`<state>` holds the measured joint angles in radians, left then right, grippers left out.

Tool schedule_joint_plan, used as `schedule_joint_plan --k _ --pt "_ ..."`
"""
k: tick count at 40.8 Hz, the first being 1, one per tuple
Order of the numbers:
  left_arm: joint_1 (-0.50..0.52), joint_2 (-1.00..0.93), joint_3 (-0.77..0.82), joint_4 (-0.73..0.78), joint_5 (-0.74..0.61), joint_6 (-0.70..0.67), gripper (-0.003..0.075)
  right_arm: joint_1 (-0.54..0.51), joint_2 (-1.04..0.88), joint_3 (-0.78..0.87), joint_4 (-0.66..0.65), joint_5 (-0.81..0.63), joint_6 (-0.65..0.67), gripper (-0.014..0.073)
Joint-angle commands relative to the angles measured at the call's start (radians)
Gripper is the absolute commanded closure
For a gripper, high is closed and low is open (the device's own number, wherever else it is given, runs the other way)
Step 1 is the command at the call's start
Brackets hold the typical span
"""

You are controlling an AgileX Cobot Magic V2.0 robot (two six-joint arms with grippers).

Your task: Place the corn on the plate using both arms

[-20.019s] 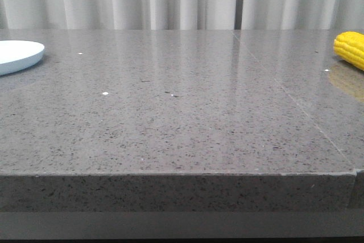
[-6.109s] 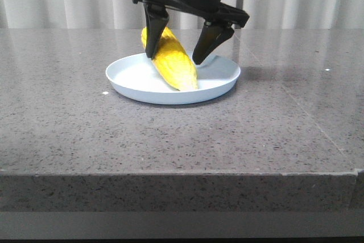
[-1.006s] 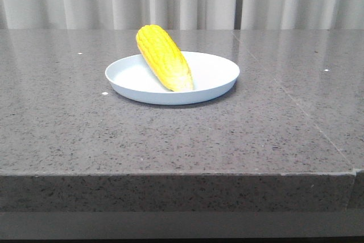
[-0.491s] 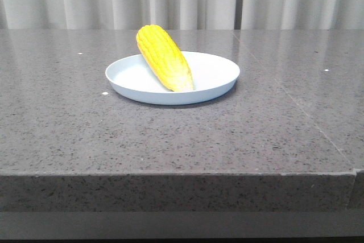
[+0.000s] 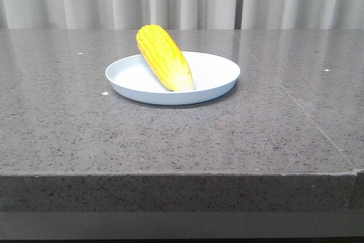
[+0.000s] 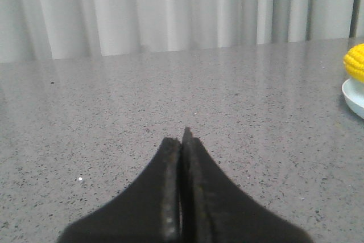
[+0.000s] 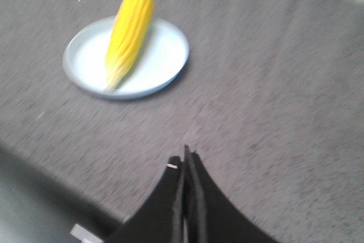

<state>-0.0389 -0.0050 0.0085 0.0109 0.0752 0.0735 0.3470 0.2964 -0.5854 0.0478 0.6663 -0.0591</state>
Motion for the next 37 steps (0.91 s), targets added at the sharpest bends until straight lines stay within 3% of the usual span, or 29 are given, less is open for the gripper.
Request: schedule_joint_plan --k 1,9,18,37 --pt "0.002 -0.018 0.024 -0.011 -0.075 0.001 0.0741 -0.080 -0.092 0.120 -0.011 -0.291 -0.007 0.0680" --pt "0.002 -0.018 0.024 -0.011 -0.075 0.001 0.0741 -0.232 -0.302 0.417 -0.011 -0.569 -0.007 0.0680" --pt "0.002 -0.016 0.024 -0.011 -0.075 0.001 0.0741 -0.343 -0.324 0.595 0.036 -0.767 -0.001 0.0680" --pt "0.002 -0.016 0.024 -0.011 -0.075 0.001 0.0741 -0.354 -0.324 0.590 0.044 -0.748 0.000 0.0680"
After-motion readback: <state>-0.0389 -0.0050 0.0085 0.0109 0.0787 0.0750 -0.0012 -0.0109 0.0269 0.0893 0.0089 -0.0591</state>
